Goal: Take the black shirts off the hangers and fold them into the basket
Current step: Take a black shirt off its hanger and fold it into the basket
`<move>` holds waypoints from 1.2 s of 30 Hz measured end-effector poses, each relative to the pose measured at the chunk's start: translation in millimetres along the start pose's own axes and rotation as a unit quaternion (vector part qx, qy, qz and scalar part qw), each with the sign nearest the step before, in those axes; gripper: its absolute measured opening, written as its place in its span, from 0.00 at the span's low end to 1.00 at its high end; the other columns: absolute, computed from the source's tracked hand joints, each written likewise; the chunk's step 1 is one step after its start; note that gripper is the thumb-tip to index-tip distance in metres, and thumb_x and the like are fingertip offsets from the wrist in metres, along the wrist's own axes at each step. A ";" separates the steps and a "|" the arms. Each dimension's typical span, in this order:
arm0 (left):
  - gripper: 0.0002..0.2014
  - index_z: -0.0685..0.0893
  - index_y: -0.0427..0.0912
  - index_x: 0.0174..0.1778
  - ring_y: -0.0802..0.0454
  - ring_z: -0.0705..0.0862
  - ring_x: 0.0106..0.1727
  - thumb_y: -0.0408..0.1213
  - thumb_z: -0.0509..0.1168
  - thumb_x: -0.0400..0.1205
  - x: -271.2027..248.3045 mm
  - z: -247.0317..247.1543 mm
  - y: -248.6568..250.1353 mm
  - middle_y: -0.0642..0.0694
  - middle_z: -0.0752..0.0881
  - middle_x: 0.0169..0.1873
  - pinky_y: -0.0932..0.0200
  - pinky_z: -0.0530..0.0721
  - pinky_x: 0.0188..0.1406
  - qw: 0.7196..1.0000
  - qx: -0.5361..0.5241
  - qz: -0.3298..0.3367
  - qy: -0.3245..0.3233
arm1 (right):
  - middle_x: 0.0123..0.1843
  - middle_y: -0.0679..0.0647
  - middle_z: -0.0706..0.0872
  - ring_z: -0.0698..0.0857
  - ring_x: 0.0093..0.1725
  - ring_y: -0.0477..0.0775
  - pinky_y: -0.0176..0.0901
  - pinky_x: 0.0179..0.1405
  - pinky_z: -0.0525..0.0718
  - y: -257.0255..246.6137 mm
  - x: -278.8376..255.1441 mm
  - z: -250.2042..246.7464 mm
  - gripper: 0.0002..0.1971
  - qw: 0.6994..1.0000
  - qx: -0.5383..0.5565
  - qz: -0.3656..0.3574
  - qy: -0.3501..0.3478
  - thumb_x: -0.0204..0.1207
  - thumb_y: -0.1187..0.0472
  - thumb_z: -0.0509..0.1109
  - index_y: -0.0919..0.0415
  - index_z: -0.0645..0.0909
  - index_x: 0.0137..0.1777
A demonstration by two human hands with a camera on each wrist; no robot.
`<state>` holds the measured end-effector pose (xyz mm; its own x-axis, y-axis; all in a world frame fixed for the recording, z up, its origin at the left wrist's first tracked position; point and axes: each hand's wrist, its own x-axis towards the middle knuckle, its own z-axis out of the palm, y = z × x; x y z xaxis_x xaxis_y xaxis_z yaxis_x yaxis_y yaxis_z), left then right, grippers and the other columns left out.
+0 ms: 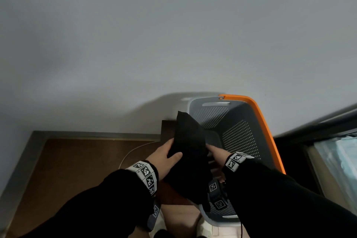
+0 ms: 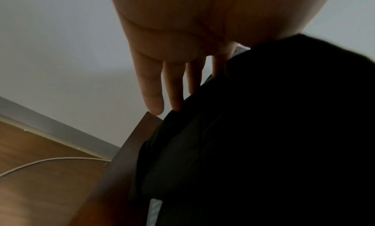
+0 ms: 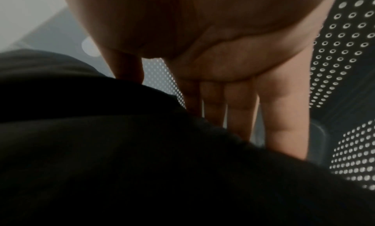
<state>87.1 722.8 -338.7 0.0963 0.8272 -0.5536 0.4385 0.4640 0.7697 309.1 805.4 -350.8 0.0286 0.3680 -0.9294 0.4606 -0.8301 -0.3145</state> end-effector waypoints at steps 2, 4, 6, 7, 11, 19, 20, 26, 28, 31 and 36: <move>0.31 0.57 0.61 0.84 0.50 0.75 0.76 0.54 0.59 0.85 3.9 6.1 -6.0 0.48 0.72 0.79 0.48 0.73 0.77 0.999 0.025 -0.018 -0.011 | 0.45 0.60 0.89 0.88 0.45 0.62 0.51 0.50 0.85 0.6 0.6 5.6 0.39 0.999 -0.028 -0.016 -0.003 0.67 0.22 0.64 0.60 0.85 0.50; 0.31 0.56 0.60 0.84 0.49 0.77 0.74 0.55 0.58 0.85 8.0 10.9 -9.2 0.46 0.74 0.78 0.50 0.74 0.75 0.999 0.031 -0.032 -0.013 | 0.63 0.61 0.87 0.85 0.64 0.62 0.56 0.71 0.79 5.6 10.8 6.7 0.56 0.997 -0.070 -0.029 -0.024 0.53 0.14 0.62 0.59 0.82 0.68; 0.31 0.55 0.61 0.84 0.48 0.80 0.71 0.56 0.57 0.85 10.9 14.8 -9.7 0.45 0.77 0.75 0.49 0.77 0.73 0.999 0.027 -0.041 -0.016 | 0.74 0.62 0.81 0.78 0.75 0.62 0.55 0.79 0.72 11.2 17.2 10.5 0.49 0.994 -0.086 -0.036 -0.051 0.69 0.20 0.57 0.59 0.74 0.79; 0.31 0.56 0.61 0.84 0.48 0.81 0.70 0.55 0.57 0.85 12.0 16.7 -9.2 0.45 0.79 0.74 0.50 0.77 0.72 0.999 0.026 -0.045 -0.016 | 0.75 0.63 0.80 0.77 0.76 0.62 0.55 0.79 0.71 14.0 20.2 12.2 0.43 0.995 -0.078 -0.035 -0.057 0.77 0.26 0.54 0.60 0.73 0.79; 0.29 0.59 0.58 0.84 0.46 0.81 0.69 0.53 0.57 0.86 14.3 21.6 -7.0 0.45 0.81 0.72 0.54 0.77 0.70 0.998 0.021 -0.058 -0.008 | 0.59 0.56 0.91 0.86 0.65 0.56 0.48 0.68 0.80 14.8 24.8 15.6 0.27 0.993 -0.040 -0.079 -0.084 0.81 0.33 0.58 0.53 0.86 0.61; 0.28 0.63 0.55 0.83 0.46 0.81 0.70 0.55 0.57 0.86 16.5 27.1 -10.1 0.45 0.81 0.72 0.51 0.77 0.71 0.996 0.010 -0.090 0.000 | 0.61 0.60 0.90 0.91 0.56 0.50 0.39 0.52 0.85 10.7 19.4 6.2 0.24 0.981 0.116 -0.093 -0.122 0.83 0.42 0.63 0.60 0.87 0.64; 0.28 0.63 0.55 0.83 0.46 0.81 0.70 0.55 0.57 0.86 17.0 28.2 -11.1 0.45 0.81 0.72 0.50 0.77 0.71 0.995 0.008 -0.095 0.001 | 0.60 0.60 0.90 0.91 0.52 0.49 0.37 0.48 0.85 12.3 19.6 6.0 0.22 0.978 0.136 -0.083 -0.136 0.84 0.45 0.62 0.61 0.85 0.65; 0.32 0.65 0.53 0.82 0.45 0.80 0.71 0.61 0.58 0.83 17.8 31.9 -19.2 0.45 0.80 0.73 0.48 0.77 0.73 0.992 -0.002 -0.126 0.020 | 0.66 0.67 0.87 0.89 0.55 0.63 0.51 0.58 0.88 16.2 1.3 -13.5 0.24 0.960 0.205 -0.060 -0.182 0.76 0.52 0.72 0.67 0.85 0.67; 0.32 0.66 0.52 0.82 0.44 0.80 0.71 0.61 0.57 0.83 14.8 32.5 -19.7 0.44 0.80 0.73 0.49 0.76 0.73 0.991 0.002 -0.133 0.020 | 0.64 0.68 0.88 0.90 0.54 0.66 0.54 0.57 0.89 14.8 -9.5 -19.8 0.20 0.959 0.199 -0.086 -0.185 0.72 0.58 0.75 0.66 0.88 0.63; 0.32 0.66 0.51 0.82 0.43 0.79 0.72 0.61 0.56 0.84 6.2 32.2 -19.2 0.43 0.79 0.74 0.52 0.75 0.73 0.990 0.018 -0.141 0.026 | 0.63 0.70 0.87 0.88 0.57 0.69 0.59 0.61 0.87 9.0 -16.7 -26.9 0.32 0.946 0.202 -0.201 -0.155 0.63 0.70 0.76 0.66 0.80 0.71; 0.31 0.67 0.50 0.81 0.41 0.81 0.70 0.57 0.62 0.83 -4.4 26.0 -10.7 0.43 0.80 0.73 0.50 0.77 0.71 0.988 -0.032 -0.142 0.057 | 0.58 0.70 0.87 0.87 0.55 0.67 0.55 0.56 0.88 -21.6 -57.2 -25.9 0.30 0.916 0.142 -0.350 -0.133 0.61 0.73 0.73 0.68 0.79 0.67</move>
<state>105.2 705.9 -352.7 -0.1250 0.6889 -0.7140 0.3764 0.6987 0.6083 320.5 813.1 -285.9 -0.4214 0.7680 -0.4822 0.0332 -0.5183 -0.8545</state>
